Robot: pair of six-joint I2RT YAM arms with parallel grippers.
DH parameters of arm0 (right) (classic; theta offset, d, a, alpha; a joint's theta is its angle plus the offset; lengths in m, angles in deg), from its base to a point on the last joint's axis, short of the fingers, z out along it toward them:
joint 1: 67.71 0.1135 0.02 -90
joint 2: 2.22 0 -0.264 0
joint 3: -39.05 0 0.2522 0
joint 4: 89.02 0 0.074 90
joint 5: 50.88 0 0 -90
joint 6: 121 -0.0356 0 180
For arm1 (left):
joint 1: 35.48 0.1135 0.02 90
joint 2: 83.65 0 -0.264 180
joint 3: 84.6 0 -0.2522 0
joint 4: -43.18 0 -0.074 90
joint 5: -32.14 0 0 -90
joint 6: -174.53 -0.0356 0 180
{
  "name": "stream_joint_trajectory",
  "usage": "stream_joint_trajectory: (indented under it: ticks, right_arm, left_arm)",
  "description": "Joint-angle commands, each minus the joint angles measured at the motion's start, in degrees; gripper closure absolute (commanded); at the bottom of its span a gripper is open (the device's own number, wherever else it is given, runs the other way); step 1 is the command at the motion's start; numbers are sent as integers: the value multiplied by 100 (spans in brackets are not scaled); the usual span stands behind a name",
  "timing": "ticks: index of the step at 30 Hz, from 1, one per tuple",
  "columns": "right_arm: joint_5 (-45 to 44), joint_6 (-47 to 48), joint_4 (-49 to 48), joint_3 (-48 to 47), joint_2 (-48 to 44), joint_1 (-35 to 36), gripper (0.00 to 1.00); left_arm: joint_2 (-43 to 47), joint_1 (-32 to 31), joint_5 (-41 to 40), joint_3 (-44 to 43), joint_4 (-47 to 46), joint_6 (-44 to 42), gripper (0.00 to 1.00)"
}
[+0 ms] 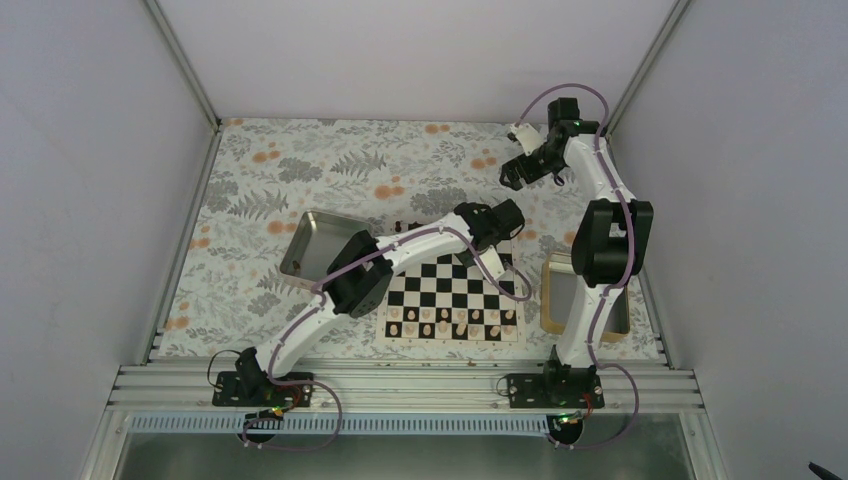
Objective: Set up the chess pieces on the board
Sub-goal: Place the chess piece on the chessboard.
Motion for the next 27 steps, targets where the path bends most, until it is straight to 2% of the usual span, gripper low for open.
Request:
stream_joint_trajectory:
  ticks: [1,27]
  right_arm:
    - [141,52,30,-121,-201,-30,0]
    - [278,118,106,-107,-229,-17,0]
  left_arm:
    - [-113,33,-197,113,-196,-105,88]
    - [-50,-17,-357,-26,-106,62,81]
